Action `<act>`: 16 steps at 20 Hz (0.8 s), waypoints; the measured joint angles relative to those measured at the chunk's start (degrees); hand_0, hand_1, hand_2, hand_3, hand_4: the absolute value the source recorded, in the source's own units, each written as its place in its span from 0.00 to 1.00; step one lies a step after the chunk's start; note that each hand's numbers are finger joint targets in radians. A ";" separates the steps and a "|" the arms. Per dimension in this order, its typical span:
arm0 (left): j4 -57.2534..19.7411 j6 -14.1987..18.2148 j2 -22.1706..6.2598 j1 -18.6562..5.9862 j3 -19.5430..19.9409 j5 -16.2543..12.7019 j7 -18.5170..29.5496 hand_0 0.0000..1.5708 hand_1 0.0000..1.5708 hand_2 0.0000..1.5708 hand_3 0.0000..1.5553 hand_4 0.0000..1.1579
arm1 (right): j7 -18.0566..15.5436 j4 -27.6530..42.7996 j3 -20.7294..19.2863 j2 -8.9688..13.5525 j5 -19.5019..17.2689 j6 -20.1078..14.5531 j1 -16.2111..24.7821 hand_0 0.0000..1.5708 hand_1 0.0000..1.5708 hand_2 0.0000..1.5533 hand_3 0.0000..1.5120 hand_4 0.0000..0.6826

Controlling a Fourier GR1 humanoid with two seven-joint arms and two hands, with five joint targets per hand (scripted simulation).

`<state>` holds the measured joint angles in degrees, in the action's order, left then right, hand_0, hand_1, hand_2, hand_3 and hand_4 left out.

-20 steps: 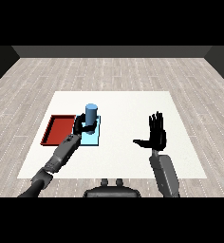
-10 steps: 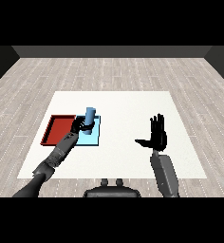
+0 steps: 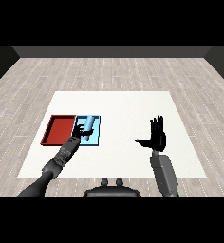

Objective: Pick the blue can and put it in the blue box

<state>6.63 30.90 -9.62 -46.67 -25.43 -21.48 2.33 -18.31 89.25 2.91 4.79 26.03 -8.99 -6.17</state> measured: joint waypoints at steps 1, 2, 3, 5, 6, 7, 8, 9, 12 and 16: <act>-1.08 -0.53 -0.34 -0.75 0.53 -0.16 -0.53 0.74 0.74 0.65 0.00 0.59 | -0.29 -0.68 -0.42 0.23 0.08 0.41 -0.19 0.00 0.00 0.00 0.00 0.00; -1.88 -1.12 -0.42 -1.34 1.21 -0.54 -0.90 0.15 0.15 0.00 0.00 0.40 | -0.48 -1.20 -0.61 0.23 0.13 0.64 -0.49 0.00 0.00 0.00 0.00 0.00; -2.86 -1.46 -0.49 -1.53 1.28 -0.31 -1.07 0.00 0.00 0.00 0.00 0.00 | -0.41 -1.05 -0.75 0.39 0.18 0.79 -0.23 0.00 0.00 0.00 0.00 0.00; -4.12 -2.87 -0.40 -1.90 1.46 0.13 -1.24 0.00 0.00 0.00 0.00 0.00 | -1.10 -1.71 -0.76 0.03 -0.21 0.82 -0.20 0.00 0.00 0.00 0.00 0.00; -4.46 -3.14 -0.32 -2.17 1.56 0.33 -1.25 0.00 0.00 0.00 0.00 0.00 | -1.22 -1.53 -0.53 -0.37 -0.51 0.46 -0.07 0.00 0.00 0.00 0.00 0.00; -4.62 -3.55 -0.28 -2.44 1.73 0.51 -1.24 0.00 0.00 0.00 0.00 0.00 | -1.07 -2.00 -0.80 -0.50 -0.44 0.35 -0.96 0.00 0.00 0.00 0.00 0.00; -4.91 -3.70 -0.23 -2.88 1.79 0.82 -1.51 0.00 0.00 0.00 0.00 0.00 | -1.03 -1.35 -0.72 -0.56 -0.47 0.38 -0.42 0.00 0.00 0.00 0.00 0.00; -5.13 -3.27 0.09 -3.12 1.77 1.18 -1.54 0.00 0.00 0.00 0.00 0.00 | -1.12 -1.30 -0.92 -0.65 -0.31 0.52 -0.36 0.00 0.00 0.00 0.00 0.00; -5.43 -2.17 0.22 -3.95 1.91 2.16 -2.01 0.00 0.00 0.00 0.00 0.00 | -1.33 -1.29 -1.29 -0.67 -0.08 1.26 -0.51 0.00 0.00 0.00 0.00 0.00; -1.96 -0.47 -0.77 -2.94 4.62 0.33 4.94 0.00 0.00 0.00 0.00 0.00 | -1.81 -2.10 -1.41 -0.38 -0.08 2.56 -0.49 0.00 0.00 0.00 0.00 0.00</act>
<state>4.67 30.43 -10.39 -49.61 -20.81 -21.14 7.27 -20.12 87.15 1.50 4.40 25.95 -6.43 -6.66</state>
